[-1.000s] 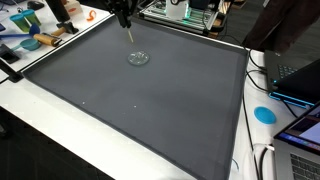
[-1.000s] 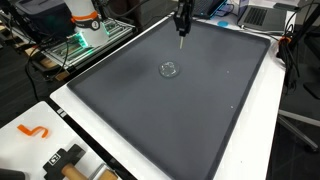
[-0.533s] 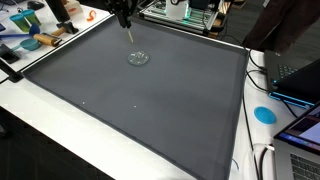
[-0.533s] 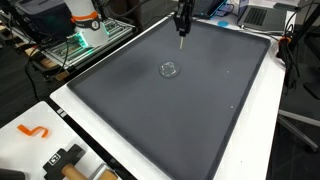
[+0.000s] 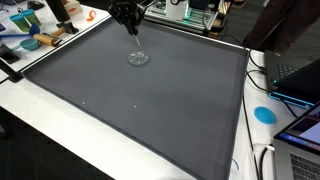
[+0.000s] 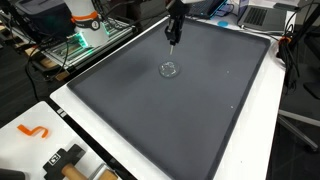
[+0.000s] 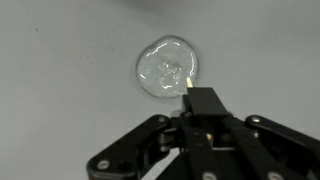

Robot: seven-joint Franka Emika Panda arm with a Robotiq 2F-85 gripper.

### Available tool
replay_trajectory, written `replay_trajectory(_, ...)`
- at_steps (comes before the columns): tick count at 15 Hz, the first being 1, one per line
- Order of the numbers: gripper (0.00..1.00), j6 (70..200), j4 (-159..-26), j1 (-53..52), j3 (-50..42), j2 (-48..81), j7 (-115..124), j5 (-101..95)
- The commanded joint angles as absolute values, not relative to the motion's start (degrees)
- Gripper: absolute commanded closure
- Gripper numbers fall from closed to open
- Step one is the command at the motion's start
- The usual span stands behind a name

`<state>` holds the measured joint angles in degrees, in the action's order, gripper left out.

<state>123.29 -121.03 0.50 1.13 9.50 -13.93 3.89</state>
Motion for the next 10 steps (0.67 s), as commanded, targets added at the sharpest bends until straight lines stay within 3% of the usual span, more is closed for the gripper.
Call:
replay_trajectory(1,0.97,122.9,-123.5,0.9,0.8,9.3,-14.1,2.9)
replay_trajectory(10,0.97,126.9,-126.5,1.2,0.8,10.9,-14.3,3.3)
